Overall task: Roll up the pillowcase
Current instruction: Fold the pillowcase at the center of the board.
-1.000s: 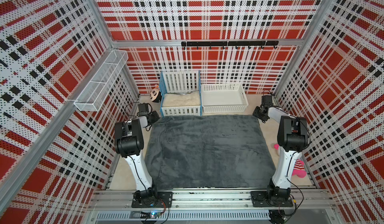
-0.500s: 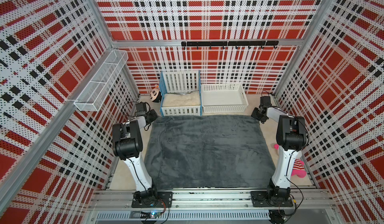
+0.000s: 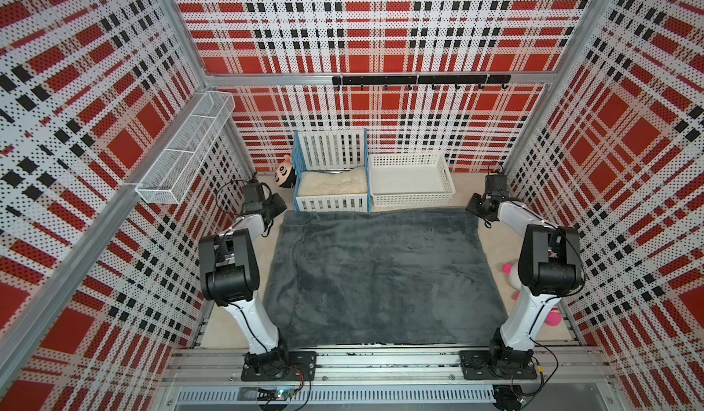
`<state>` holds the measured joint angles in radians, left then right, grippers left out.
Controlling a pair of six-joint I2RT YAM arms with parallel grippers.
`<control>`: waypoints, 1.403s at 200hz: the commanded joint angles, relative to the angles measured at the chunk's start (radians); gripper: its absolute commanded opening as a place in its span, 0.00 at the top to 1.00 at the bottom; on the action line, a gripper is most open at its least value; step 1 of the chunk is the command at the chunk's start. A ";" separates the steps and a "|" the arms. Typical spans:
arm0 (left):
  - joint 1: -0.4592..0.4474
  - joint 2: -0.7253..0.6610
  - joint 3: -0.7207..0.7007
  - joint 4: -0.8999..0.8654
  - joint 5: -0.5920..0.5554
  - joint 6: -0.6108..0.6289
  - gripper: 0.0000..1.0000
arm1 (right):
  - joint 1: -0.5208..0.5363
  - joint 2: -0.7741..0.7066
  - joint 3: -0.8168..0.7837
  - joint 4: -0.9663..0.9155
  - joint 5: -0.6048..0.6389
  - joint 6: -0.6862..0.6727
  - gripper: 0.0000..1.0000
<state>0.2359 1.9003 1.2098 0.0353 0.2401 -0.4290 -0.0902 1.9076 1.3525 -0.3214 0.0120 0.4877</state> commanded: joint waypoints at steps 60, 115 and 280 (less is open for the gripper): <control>-0.001 0.247 0.215 -0.080 0.014 0.034 0.49 | 0.012 0.004 -0.011 0.013 -0.003 -0.006 1.00; -0.015 0.285 0.228 -0.149 -0.001 0.055 0.53 | 0.014 0.014 -0.005 0.010 0.002 -0.001 1.00; -0.034 -0.025 0.082 -0.101 -0.054 0.003 1.00 | 0.014 -0.155 -0.121 0.098 0.053 -0.030 1.00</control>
<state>0.2047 2.0178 1.3338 -0.1017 0.2192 -0.4072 -0.0830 1.8565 1.2575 -0.2817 0.0280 0.4831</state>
